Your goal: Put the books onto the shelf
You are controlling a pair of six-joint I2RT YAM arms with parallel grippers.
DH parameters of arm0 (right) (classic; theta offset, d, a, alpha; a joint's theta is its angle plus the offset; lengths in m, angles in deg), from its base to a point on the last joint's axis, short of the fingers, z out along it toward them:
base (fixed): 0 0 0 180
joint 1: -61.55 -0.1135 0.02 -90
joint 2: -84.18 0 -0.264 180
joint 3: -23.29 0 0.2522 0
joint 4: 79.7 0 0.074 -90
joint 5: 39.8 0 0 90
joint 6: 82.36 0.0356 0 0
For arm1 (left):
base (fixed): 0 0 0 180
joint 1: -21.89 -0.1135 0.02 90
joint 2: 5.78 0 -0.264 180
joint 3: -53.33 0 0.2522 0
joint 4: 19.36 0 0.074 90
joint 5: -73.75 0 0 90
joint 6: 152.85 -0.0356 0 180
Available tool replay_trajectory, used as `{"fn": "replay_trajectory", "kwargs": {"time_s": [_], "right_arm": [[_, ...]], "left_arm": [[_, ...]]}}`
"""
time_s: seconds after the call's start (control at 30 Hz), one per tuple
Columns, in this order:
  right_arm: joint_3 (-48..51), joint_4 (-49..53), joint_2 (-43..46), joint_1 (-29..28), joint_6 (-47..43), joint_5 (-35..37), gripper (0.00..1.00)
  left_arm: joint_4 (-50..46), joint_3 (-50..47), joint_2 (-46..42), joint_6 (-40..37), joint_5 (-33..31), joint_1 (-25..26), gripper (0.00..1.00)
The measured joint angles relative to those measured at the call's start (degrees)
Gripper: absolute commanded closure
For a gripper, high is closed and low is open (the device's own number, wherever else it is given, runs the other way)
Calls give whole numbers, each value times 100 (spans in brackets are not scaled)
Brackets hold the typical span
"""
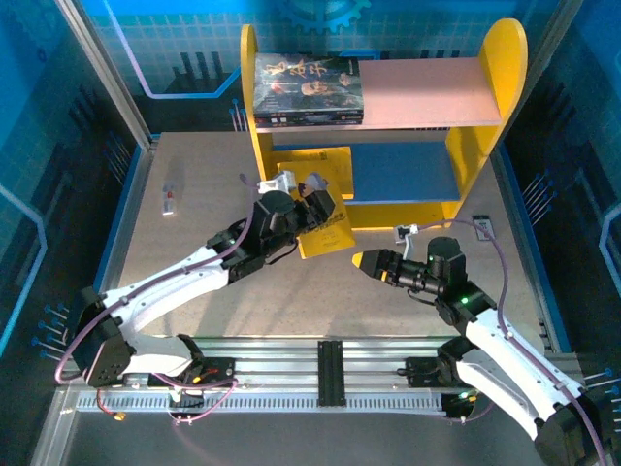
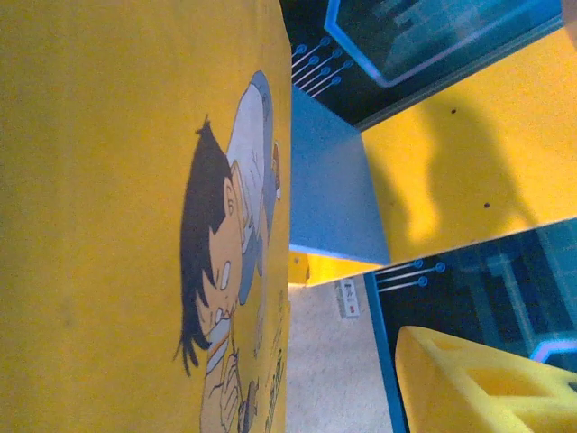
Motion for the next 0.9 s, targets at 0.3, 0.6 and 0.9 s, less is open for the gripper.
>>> {"fn": "replay_trajectory", "kwargs": {"time_s": [0.3,0.6,0.9], "right_arm": [[120,-951,-205,-190,660,354,3],[103,-1978,-1294,-573,935,758,2],[-321,-2570,-1945,-614,1034,949,9]], "left_arm": [[621,0,267,146,-140,0,100],[901,-7,264,299,-131,2,100],[966,-114,232,446,-85,24,100]]}}
